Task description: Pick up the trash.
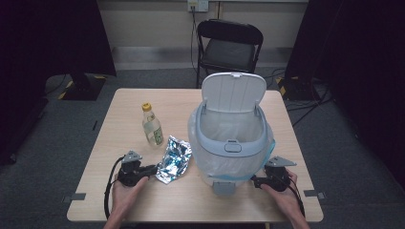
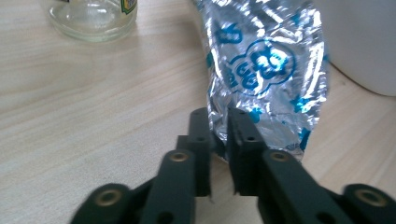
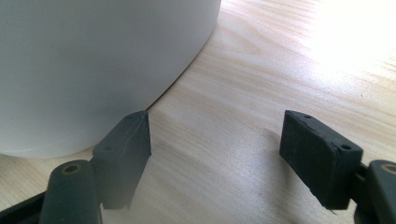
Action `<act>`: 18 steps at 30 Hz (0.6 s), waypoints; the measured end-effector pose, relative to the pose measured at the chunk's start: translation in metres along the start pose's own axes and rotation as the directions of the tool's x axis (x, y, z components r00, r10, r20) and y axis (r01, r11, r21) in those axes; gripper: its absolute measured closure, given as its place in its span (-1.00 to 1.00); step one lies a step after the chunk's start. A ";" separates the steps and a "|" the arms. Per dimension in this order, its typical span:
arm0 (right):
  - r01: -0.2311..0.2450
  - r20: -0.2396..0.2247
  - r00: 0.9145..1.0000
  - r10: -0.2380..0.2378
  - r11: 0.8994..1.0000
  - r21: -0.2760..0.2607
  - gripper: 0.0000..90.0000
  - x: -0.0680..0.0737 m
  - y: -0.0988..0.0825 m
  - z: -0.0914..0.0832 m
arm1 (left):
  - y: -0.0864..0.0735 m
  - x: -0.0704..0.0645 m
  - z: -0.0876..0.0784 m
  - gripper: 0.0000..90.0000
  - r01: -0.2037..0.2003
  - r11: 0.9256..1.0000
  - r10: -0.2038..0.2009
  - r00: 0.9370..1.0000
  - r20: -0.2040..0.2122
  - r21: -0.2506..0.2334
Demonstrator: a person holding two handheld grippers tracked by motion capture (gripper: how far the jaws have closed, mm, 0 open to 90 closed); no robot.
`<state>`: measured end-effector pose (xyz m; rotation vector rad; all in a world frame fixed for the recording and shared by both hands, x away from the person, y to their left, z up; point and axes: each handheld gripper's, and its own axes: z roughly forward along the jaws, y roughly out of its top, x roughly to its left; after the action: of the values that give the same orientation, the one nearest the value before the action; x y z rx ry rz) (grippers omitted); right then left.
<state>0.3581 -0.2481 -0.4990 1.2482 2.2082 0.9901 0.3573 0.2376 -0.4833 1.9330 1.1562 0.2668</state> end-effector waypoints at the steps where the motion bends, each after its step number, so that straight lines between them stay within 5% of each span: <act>1: 0.001 0.000 1.000 -0.001 1.000 0.000 -0.47 0.000 0.000 0.000 | 0.003 0.000 -0.001 0.56 -0.001 1.000 0.001 1.000 0.001 -0.010; 8: 0.000 0.000 1.000 0.000 1.000 0.000 -0.47 0.000 0.000 0.000 | 0.030 -0.002 0.008 0.11 -0.007 1.000 0.008 1.000 0.022 -0.026; 14: 0.000 0.000 1.000 0.000 1.000 0.000 -0.47 0.000 0.000 0.000 | 0.041 0.005 0.030 0.08 -0.020 0.999 0.019 0.999 0.028 0.043; 18: 0.000 0.000 1.000 0.000 1.000 0.000 -0.47 0.000 0.000 0.000 | 0.038 0.004 0.042 0.23 -0.045 0.995 0.041 0.998 0.041 0.093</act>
<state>0.3581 -0.2481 -0.4990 1.2479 2.2085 0.9903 0.4062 0.2090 -0.4819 2.0380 1.1197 0.2003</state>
